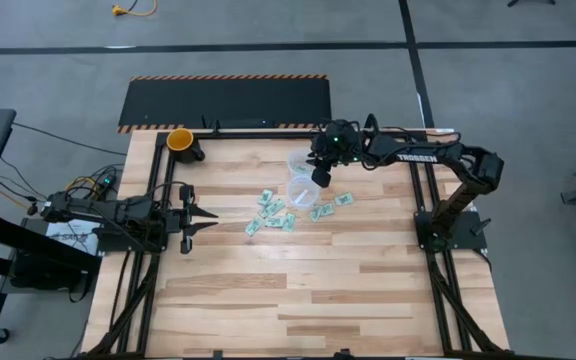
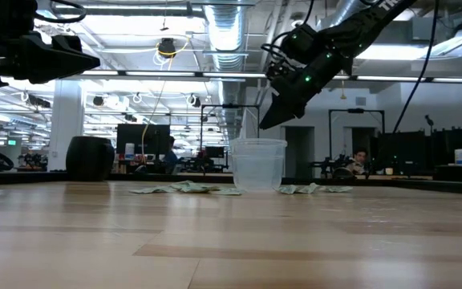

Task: Pick and place items into bin
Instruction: Put the green stevia packet into the top transparent bin

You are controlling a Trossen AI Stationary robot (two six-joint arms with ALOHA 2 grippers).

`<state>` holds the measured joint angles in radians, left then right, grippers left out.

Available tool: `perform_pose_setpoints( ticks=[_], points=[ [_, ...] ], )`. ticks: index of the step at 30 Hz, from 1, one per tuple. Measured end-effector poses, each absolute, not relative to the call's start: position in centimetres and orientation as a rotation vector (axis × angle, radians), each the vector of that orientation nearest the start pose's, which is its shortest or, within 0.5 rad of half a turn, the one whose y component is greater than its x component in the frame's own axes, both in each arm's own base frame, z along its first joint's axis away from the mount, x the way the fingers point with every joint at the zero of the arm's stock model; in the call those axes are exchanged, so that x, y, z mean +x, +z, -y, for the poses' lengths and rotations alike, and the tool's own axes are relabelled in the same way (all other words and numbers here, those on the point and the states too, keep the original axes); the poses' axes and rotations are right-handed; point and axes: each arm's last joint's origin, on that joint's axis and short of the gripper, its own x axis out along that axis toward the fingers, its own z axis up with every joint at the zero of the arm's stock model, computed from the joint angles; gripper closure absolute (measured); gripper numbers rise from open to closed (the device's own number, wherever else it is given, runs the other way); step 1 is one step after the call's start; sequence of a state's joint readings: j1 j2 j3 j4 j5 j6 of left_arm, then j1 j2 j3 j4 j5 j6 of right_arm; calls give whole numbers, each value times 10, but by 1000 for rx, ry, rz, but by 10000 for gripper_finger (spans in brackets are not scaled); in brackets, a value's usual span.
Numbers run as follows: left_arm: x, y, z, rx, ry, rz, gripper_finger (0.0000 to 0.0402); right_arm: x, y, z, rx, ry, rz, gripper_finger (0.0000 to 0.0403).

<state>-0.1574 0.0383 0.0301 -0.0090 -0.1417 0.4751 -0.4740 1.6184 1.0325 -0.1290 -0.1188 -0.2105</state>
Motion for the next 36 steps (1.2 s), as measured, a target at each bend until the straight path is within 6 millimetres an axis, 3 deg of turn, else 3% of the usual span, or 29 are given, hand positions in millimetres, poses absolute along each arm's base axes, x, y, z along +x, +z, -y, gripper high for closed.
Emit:
perform_pose_setpoints(
  ticks=[9,14,19,28,36],
  points=[
    [97,170,11,477,-20,-13,340,271,242,141,-11,-344,-892,316],
    [97,170,11,478,-19,-13,340,252,240,131,59,-323,-1050,316],
    [97,170,11,478,-20,-13,340,251,220,129,158,-315,-1192,316],
    [97,170,11,478,-19,-13,340,268,163,112,242,-166,-1382,316],
    [97,170,11,477,-19,-13,340,280,138,97,206,-101,-1476,316]
  ],
)
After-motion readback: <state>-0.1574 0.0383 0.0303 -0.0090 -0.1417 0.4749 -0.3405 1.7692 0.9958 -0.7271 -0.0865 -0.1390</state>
